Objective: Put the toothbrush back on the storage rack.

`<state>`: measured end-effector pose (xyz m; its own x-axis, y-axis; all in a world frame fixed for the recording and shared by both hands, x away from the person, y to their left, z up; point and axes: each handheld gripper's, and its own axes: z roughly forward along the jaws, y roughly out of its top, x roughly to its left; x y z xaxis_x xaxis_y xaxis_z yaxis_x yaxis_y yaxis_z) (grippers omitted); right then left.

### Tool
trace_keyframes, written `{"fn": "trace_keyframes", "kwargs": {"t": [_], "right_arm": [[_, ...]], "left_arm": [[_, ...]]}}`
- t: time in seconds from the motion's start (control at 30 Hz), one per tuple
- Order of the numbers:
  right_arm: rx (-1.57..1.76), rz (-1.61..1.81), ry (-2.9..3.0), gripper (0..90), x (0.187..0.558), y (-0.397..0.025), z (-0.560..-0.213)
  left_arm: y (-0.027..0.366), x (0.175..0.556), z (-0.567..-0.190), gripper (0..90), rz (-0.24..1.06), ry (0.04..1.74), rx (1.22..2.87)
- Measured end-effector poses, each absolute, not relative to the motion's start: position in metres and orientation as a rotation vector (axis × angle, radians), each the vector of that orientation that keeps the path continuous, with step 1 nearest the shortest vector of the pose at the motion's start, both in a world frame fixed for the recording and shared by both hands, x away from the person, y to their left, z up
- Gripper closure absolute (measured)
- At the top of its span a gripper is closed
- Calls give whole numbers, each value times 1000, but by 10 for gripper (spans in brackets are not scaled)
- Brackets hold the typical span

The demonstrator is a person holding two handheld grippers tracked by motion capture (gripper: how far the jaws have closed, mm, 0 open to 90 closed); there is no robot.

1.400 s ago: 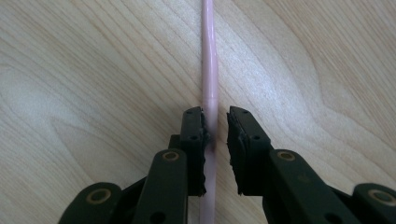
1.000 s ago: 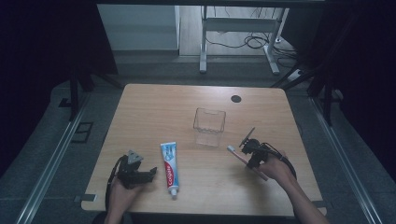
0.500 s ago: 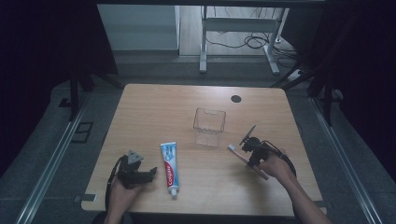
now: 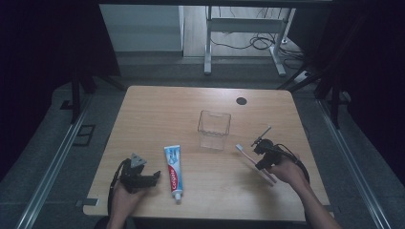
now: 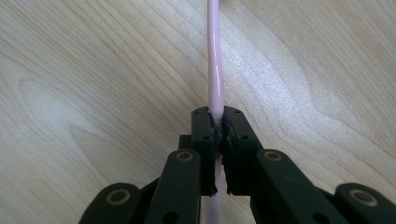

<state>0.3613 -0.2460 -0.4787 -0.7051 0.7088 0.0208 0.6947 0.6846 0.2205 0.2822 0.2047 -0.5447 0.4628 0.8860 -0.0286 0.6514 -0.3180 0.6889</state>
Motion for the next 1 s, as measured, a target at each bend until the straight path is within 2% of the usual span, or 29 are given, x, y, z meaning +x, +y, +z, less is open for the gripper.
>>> {"fn": "trace_keyframes", "kwargs": {"t": [1.0], "right_arm": [[1217,756,2668,834,354,-263,-431]], "left_arm": [[205,282,-545,147,475,1275,2075]]}}
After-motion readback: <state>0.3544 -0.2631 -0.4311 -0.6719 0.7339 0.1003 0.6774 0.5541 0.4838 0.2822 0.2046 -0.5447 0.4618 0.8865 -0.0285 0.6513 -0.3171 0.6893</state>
